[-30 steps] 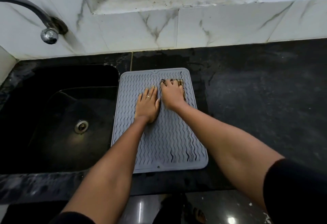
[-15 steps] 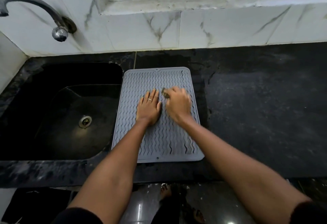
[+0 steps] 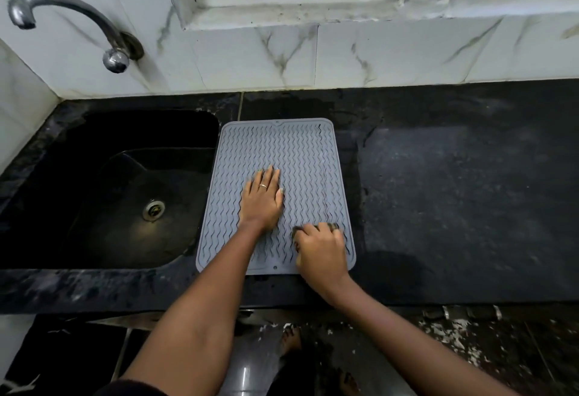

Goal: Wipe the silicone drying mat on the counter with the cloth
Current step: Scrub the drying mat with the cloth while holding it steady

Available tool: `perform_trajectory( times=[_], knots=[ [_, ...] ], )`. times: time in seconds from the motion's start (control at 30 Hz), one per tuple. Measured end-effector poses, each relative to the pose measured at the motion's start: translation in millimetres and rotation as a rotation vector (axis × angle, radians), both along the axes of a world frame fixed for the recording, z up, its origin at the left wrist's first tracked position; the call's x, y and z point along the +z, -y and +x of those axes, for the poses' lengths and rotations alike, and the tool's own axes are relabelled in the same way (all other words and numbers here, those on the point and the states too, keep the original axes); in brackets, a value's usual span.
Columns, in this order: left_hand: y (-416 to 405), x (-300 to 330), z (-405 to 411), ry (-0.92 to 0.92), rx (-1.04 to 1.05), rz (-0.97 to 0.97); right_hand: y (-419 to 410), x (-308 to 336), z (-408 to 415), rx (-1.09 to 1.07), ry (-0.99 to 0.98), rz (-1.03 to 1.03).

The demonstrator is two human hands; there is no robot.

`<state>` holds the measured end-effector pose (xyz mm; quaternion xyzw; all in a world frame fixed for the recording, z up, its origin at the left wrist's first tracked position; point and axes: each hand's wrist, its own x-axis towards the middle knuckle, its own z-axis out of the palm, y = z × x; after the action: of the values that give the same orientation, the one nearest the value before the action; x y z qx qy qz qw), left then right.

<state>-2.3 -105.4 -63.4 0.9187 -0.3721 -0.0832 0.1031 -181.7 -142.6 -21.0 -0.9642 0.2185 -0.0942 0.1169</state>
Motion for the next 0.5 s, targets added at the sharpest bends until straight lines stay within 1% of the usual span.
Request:
perform_trajectory(
  times=[0.07, 0.1, 0.17, 0.2, 0.27, 0.3, 0.33, 0.4, 0.5],
  knots=[
    [-6, 0, -6, -0.009, 0.004, -0.011, 14, 9, 12, 0.012, 0.026, 0.128],
    [-8, 0, -10, -0.013, 0.004, -0.013, 24, 12, 21, 0.009, 0.071, 0.161],
    [-11, 1, -15, -0.008, 0.011, -0.009, 44, 14, 42, 0.018, 0.113, 0.176],
    [-12, 1, -18, -0.007, 0.019, -0.007, 52, 14, 51, 0.029, 0.061, 0.165],
    [-16, 2, -24, -0.005, 0.030, -0.005, 56, 12, 64, 0.042, -0.132, 0.077],
    [-18, 2, -26, -0.008, 0.034, -0.007, 54, 8, 64, 0.049, -0.181, 0.008],
    [-21, 2, -29, -0.010, 0.036, -0.007, 49, 4, 60, 0.051, -0.188, -0.051],
    [-25, 1, -34, -0.013, 0.037, -0.009, 38, -2, 43, 0.074, -0.133, -0.125],
    [-28, 1, -38, -0.010, 0.045, -0.009, 21, -11, 5, 0.141, -0.052, -0.180]
  ],
)
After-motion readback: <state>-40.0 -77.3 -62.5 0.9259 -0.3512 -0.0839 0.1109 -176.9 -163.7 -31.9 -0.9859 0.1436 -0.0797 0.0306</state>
